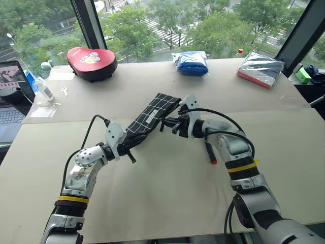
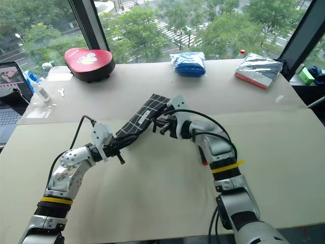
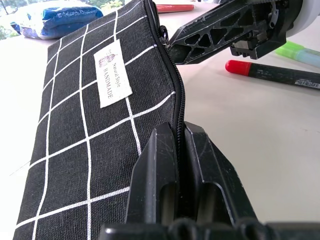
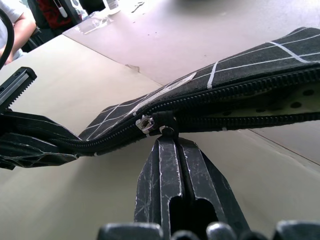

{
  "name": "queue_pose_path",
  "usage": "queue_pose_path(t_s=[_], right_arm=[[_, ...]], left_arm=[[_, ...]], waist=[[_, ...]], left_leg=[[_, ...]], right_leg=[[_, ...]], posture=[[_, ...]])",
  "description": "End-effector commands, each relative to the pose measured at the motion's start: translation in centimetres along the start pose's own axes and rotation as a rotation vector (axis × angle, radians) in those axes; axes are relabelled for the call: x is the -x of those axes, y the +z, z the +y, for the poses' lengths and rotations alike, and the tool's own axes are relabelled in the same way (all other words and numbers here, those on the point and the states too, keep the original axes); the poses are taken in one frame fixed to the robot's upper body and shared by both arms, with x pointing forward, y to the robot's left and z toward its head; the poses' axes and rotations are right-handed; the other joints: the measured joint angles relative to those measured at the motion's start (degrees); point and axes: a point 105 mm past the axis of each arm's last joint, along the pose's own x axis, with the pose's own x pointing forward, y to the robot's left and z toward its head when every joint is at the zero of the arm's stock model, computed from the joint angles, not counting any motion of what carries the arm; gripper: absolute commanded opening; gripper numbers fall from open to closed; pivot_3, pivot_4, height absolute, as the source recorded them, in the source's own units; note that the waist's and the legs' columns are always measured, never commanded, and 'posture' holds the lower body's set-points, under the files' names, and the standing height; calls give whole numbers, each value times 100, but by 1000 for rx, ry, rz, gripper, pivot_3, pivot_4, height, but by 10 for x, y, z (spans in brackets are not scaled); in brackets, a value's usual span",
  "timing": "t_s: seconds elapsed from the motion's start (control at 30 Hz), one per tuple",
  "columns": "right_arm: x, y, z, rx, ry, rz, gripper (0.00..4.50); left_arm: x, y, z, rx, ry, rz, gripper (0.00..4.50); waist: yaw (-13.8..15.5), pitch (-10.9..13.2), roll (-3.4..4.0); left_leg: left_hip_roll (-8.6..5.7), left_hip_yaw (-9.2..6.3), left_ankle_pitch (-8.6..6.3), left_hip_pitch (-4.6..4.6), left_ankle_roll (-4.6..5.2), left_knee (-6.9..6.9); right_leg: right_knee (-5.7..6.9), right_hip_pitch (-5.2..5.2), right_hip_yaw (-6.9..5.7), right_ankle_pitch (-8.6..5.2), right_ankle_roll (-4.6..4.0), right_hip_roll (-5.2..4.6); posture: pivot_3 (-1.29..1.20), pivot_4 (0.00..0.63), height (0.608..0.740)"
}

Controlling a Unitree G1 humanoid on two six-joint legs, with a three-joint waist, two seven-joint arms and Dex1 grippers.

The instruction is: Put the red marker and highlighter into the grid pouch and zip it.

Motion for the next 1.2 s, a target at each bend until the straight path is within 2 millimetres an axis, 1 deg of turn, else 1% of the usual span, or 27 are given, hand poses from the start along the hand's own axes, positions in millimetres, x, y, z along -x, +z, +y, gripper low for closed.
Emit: queue_pose_path(t_s=[0.03, 0.17, 0.23, 0.5, 0.57, 0.63, 0.7, 0.73, 0.77, 0.8, 0.9, 0.97, 1.03, 1.07, 1.1, 1.13, 1.17, 1.2], right_arm=[[0, 9, 19, 33, 74, -27, 9], [-4, -2, 42, 55, 159, 10, 9], [-7, -6, 48, 58, 174, 19, 9], [-9, -7, 50, 31, 183, 15, 9], [-8, -8, 53, 27, 196, 14, 9], [-7, -6, 59, 10, 229, -9, 9], [-3, -3, 65, -1, 263, -30, 598], [-2, -2, 67, -5, 272, -34, 783], [0, -1, 67, -8, 274, -36, 1154], [3, 1, 66, -9, 275, -39, 1393], [15, 6, 64, -16, 281, -51, 2493], [27, 13, 53, -52, 238, -71, 3182], [41, 19, 52, -66, 250, -87, 3853], [57, 31, 49, -97, 249, -127, 4187], [69, 38, 48, -116, 247, -153, 4187], [86, 44, 48, -97, 238, -176, 4187], [98, 47, 49, -80, 233, -185, 4187], [115, 44, 46, -35, 175, -168, 4187]], left_arm=[[-1, 13, -2, -23, -15, -40, 0], [0, 13, -1, -23, -15, -38, 0], [0, 13, -1, -23, -15, -37, 0], [1, 13, 0, -20, -13, -35, 0], [1, 13, 0, -19, -12, -35, 0], [1, 13, 0, -18, -9, -35, 0], [1, 13, 0, -17, -9, -34, 0], [1, 13, 0, -16, -10, -35, 0], [0, 13, 0, -16, -10, -35, 0], [0, 13, -1, -15, -11, -36, 0], [1, 14, -2, -13, -16, -41, 0], [1, 15, -3, -10, -25, -50, 0], [2, 16, -5, -6, -33, -57, 0], [2, 16, -7, 2, -45, -58, 0], [2, 16, -9, 8, -54, -58, 0], [3, 16, -11, 16, -67, -58, 0], [3, 16, -13, 21, -76, -57, 0], [3, 15, -16, 30, -89, -56, 0]], waist=[[-2, 0, 0], [-6, 0, 0], [-1, 0, 0], [8, 0, 0], [8, 0, 0], [8, 0, 0], [6, 0, 0], [4, 0, 0], [1, 0, 0], [-1, 0, 0], [15, 0, 0], [47, 0, 0], [57, 0, 0], [54, 0, 0], [55, 0, 0], [56, 0, 0], [65, 0, 0], [69, 0, 0]], left_leg=[[0, 0, 0, 0, 0, 0], [1, 0, 0, 0, 0, 0], [1, 0, 0, 0, 0, 1], [0, 0, 0, 1, 0, 5], [0, 0, 0, 1, 0, 5], [0, 0, 0, 1, 0, 5], [1, 0, 0, 0, 0, 5], [1, 0, 0, 0, 0, 5], [2, 0, 0, 0, 0, 5], [2, 0, 0, 0, 0, 5], [1, 0, 0, 0, -1, 6], [0, -1, 0, 0, 0, 7], [-2, -1, 0, 0, 0, 8], [-2, -1, 0, -1, 0, 9], [-1, -1, 0, -1, 0, 9], [0, -1, 0, -6, 0, 9], [1, -2, 0, -12, 0, 9], [0, -4, 0, -16, 1, 9]], right_leg=[[0, 0, 0, 0, 0, 0], [1, -1, 0, 0, 0, 1], [1, 0, 0, 0, 0, 1], [1, 1, 0, 1, -1, 1], [1, 0, -1, 1, -1, 1], [1, 1, -1, 1, -1, 1], [2, 0, -1, 1, -1, 1], [1, 0, -1, 1, -1, 1], [1, 0, -1, 1, -1, 2], [2, 0, -1, 1, -1, 2], [1, 1, 0, 1, -2, 2], [0, 2, -1, 1, -2, 1], [-1, 3, -1, 1, -2, 0], [-2, 3, -1, 1, -2, -1], [-2, 3, -1, 1, -2, -1], [-1, 2, -1, 1, -2, 0], [-2, -4, -1, 1, -2, 0], [-2, -7, -1, 1, -2, -2]], posture=[[0, 150, 740], [0, 150, 740], [0, 150, 740], [0, 150, 740], [0, 150, 740], [0, 150, 740], [0, 150, 740], [0, 150, 740], [0, 150, 740], [0, 150, 740], [0, 150, 740], [0, 150, 740], [0, 150, 740], [0, 150, 740], [0, 150, 740], [0, 150, 740], [0, 150, 740], [0, 150, 740]])
